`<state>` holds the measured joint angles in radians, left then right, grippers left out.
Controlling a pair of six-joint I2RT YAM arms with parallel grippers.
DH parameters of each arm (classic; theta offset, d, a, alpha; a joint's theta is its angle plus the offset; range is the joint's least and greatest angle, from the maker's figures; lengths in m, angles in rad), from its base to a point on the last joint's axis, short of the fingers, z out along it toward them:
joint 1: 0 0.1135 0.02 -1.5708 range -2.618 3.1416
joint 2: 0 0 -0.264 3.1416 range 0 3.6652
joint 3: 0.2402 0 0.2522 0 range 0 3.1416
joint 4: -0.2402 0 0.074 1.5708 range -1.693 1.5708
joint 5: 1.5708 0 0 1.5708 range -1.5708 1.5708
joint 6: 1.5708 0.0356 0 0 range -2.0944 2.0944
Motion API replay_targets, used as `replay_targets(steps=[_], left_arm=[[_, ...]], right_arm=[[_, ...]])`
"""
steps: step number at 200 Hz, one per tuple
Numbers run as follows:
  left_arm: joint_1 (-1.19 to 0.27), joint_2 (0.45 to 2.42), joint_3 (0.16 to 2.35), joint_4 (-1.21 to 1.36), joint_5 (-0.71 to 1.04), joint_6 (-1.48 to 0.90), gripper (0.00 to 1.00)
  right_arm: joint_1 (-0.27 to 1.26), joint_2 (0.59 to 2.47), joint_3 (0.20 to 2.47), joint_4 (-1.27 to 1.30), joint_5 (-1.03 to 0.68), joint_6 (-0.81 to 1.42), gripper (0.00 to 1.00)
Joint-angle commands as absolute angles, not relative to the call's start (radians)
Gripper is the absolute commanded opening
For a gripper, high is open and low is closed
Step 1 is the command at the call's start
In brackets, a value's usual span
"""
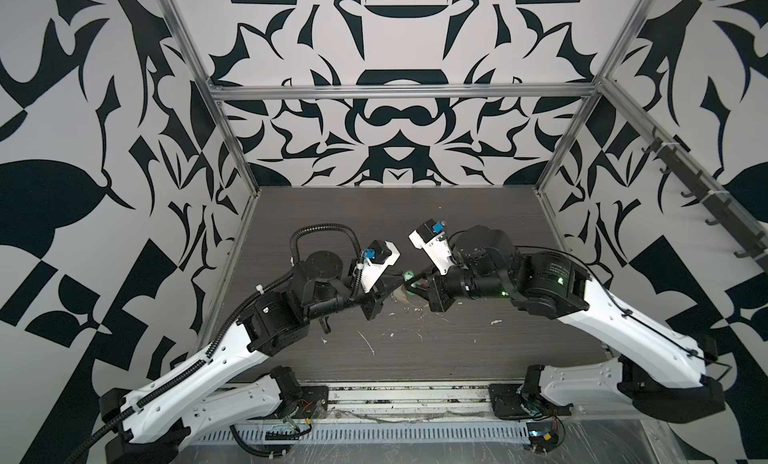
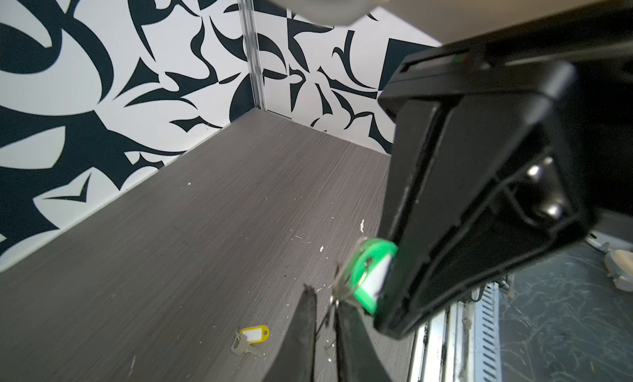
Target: Remove the keys from the keyring
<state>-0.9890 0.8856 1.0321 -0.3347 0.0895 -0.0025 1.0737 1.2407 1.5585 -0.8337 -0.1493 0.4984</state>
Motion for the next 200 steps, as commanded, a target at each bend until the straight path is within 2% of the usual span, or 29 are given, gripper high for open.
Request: replay_targets(steps=[1,29,58,137,200], left_arm=[[-0.997,0.873,1.064,-0.325,0.099,-0.002,0.12],[-1.0,0.87,1.066,-0.333,0.1,0.0,0.08],[-1.004,0.873,1.069,-0.343,0.106,0.002,0.0],[-1.007,0.893,1.127,-0.467,0.207,0.031,0.0],[-1.005,0.937,1.202,-0.585,0.341,0.047,0.0]], right_arm=[[1.075,1.228,1.564,-0.805,-0.15,0.502,0.0],[1.074,1.224,1.565,-0.814,-0.14,0.5,0.0],[1.074,1.223,1.571,-0.835,-0.126,0.488,0.0],[1.045,1.218,1.632,-0.936,-0.122,0.419,0.0],[1.01,1.277,1.721,-1.018,-0.318,0.271,0.0]])
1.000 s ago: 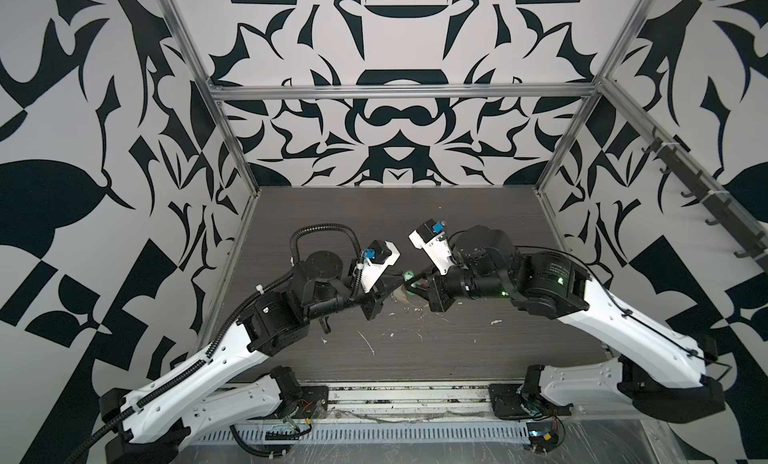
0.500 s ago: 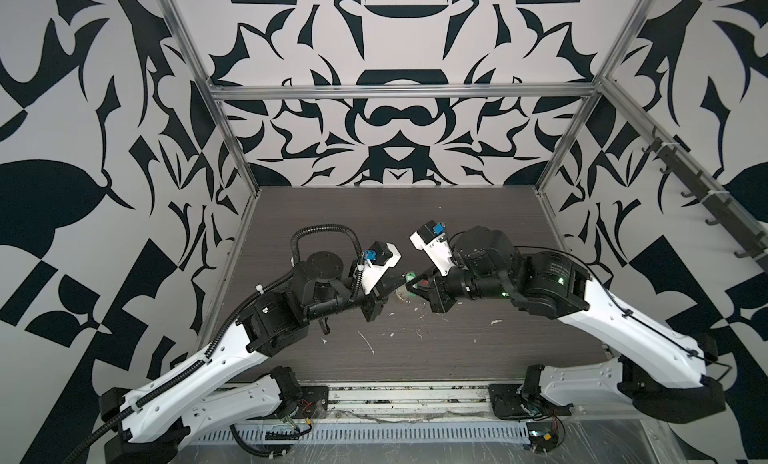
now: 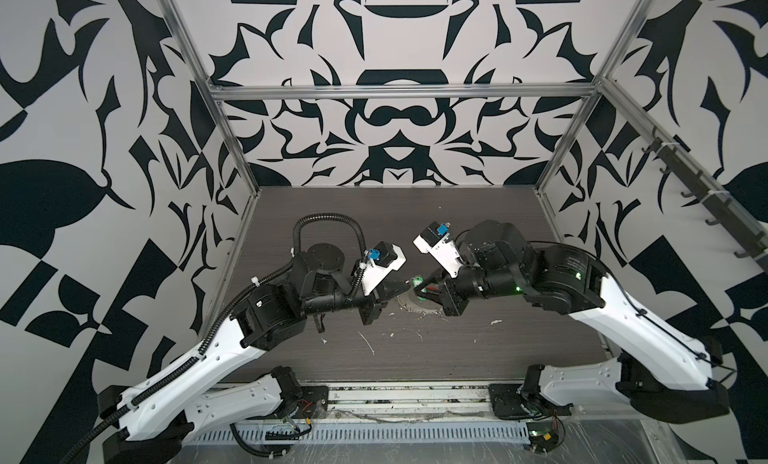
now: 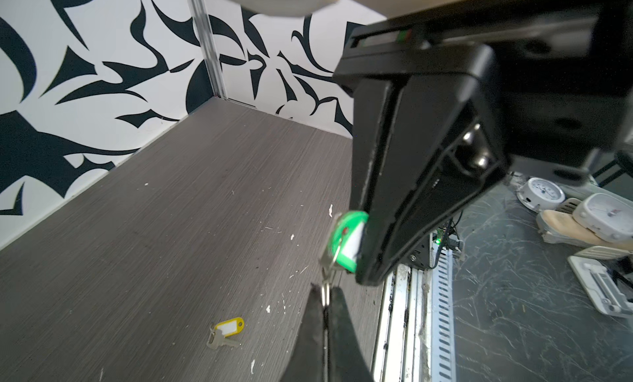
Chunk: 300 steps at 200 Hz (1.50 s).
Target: Remove the keys from the keyring
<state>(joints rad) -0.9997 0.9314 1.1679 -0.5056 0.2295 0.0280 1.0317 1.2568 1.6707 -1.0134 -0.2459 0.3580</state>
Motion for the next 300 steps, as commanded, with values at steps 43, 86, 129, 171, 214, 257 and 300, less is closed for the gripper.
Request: replay_targets(steps=[43,86,129,171,214,257,300], left_arm=[[-1.006,0.933,1.213,-0.601,0.412,0.042,0.0],[-1.006,0.948,1.244,-0.633,0.504,0.036,0.0],[-1.006,0.948,1.272,-0.647,0.559,0.017,0.0],[-1.003,0.958,1.288,-0.66,0.58,-0.007,0.0],[-0.997,0.986,1.328,-0.697,0.579,-0.012,0.0],[-0.962,1.039,1.378,-0.746,0.645,-0.047,0.0],[-0.845,1.081,1.393,-0.758,0.825,-0.129,0.0]], right_arm=[[0.988,1.279,1.758,-1.02,-0.375,0.188,0.0],[0.97,1.312,1.823,-1.092,-0.374,0.085,0.03],[0.968,1.318,1.838,-1.109,-0.314,0.058,0.23],[0.969,1.302,1.811,-1.101,-0.207,0.055,0.41],[0.968,1.262,1.757,-1.068,-0.179,0.057,0.56],[0.968,1.223,1.703,-1.034,-0.134,0.058,0.6],[0.968,1.184,1.652,-0.998,-0.117,0.052,0.61]])
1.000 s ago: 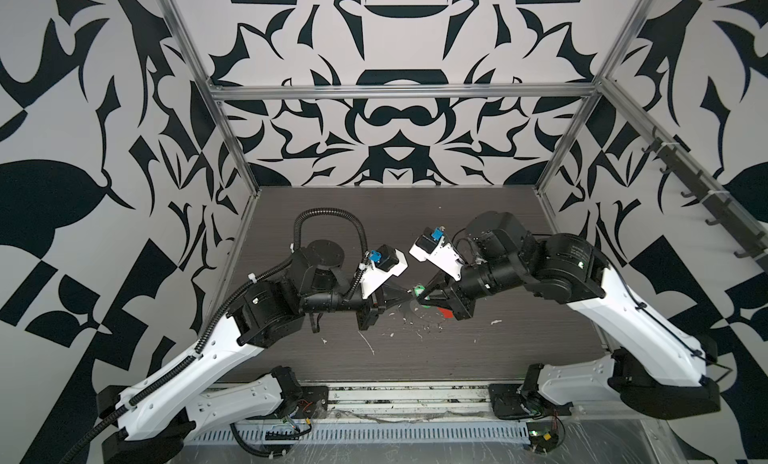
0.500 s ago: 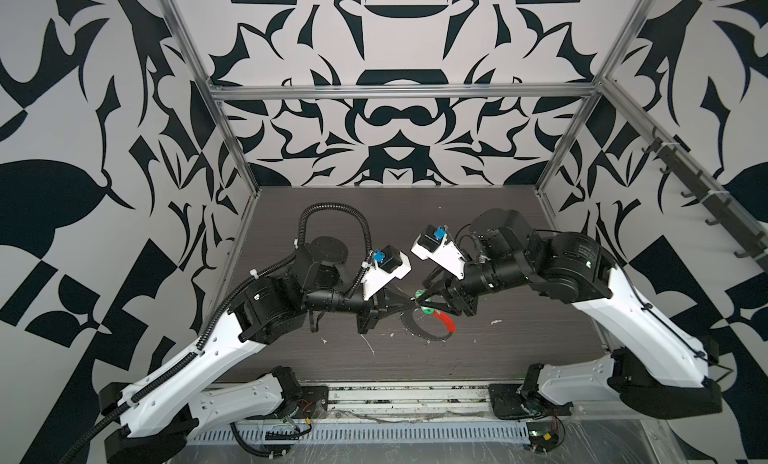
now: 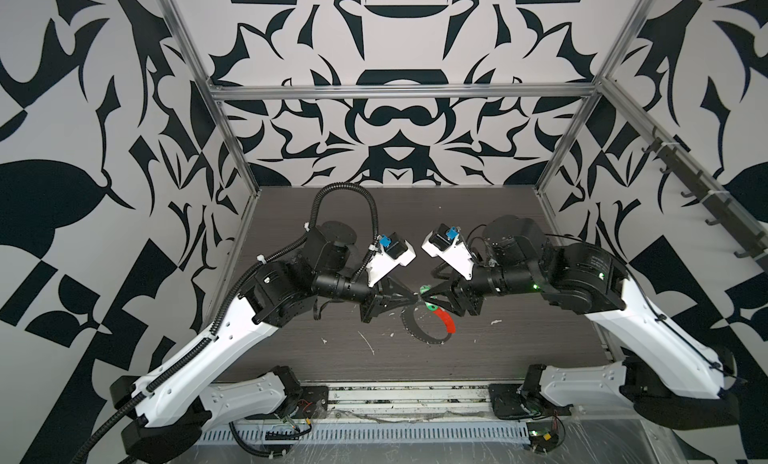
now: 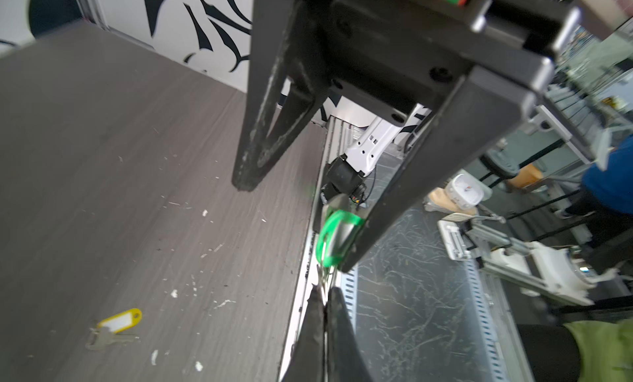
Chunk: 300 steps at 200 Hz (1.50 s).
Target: Remove the keys from the keyring
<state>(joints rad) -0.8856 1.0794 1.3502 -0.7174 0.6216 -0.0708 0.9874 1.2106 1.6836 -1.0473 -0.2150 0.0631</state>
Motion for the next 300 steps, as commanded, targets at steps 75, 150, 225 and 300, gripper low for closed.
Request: replay_targets(steps=[75,150,225,300], left_arm=[[-0.812,1.155,1.459,-0.859,0.909,-0.16,0.0],[-0.811,1.094,1.406,-0.764,0.761,-0.128,0.0],[-0.811,1.116,1.452,-0.858,0.692,-0.08,0.0],[-0.815,1.111,1.448,-0.795,0.736,-0.022,0.0]], right_arm=[[0.965,1.139,1.523,-0.915,-0.102,0.068,0.61],[0.964,0.964,1.341,-0.729,-0.121,0.108,0.61],[0.964,0.749,1.1,-0.4,-0.163,0.147,0.61],[0.963,0.791,1.052,-0.205,-0.406,0.14,0.62]])
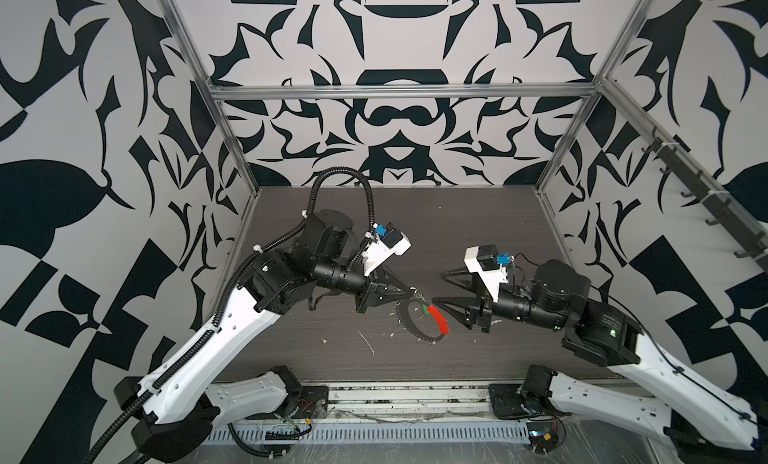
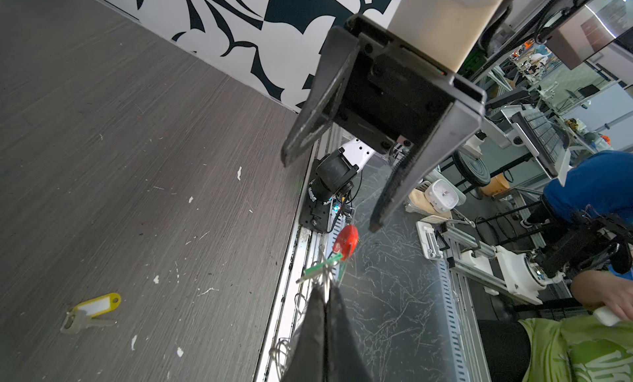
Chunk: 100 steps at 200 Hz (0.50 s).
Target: Remove the keys from the keyring
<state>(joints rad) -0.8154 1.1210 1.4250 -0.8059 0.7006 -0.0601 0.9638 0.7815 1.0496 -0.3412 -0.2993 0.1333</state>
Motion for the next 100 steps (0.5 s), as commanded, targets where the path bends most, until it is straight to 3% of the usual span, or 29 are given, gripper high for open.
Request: replay_targets(steps=[1,37,81,100], left_arm=[[-0.815,1.111,1.448,-0.795,0.736,-0.021,0.0],[-0.822,1.11,1.45,-0.807,0.728,-0.002,0.0],[-0.828,1.101,1.447,-0.81,0.727,0.011,0.0],[-0.83,1.094,1.448,-0.81,0.727,0.014,0.0]], right_arm=[[0.964,0.793,1.052,-0.204,-0.407,0.14,0.62],[0.963,0.849,1.081,-0.2,-0.471,0.163,0.62],[0.956,0.896,1.107,-0.194,-0.534,0.182,0.49],[0.95,0.895,1.112,-0.204,-0.541,0.183,0.48]])
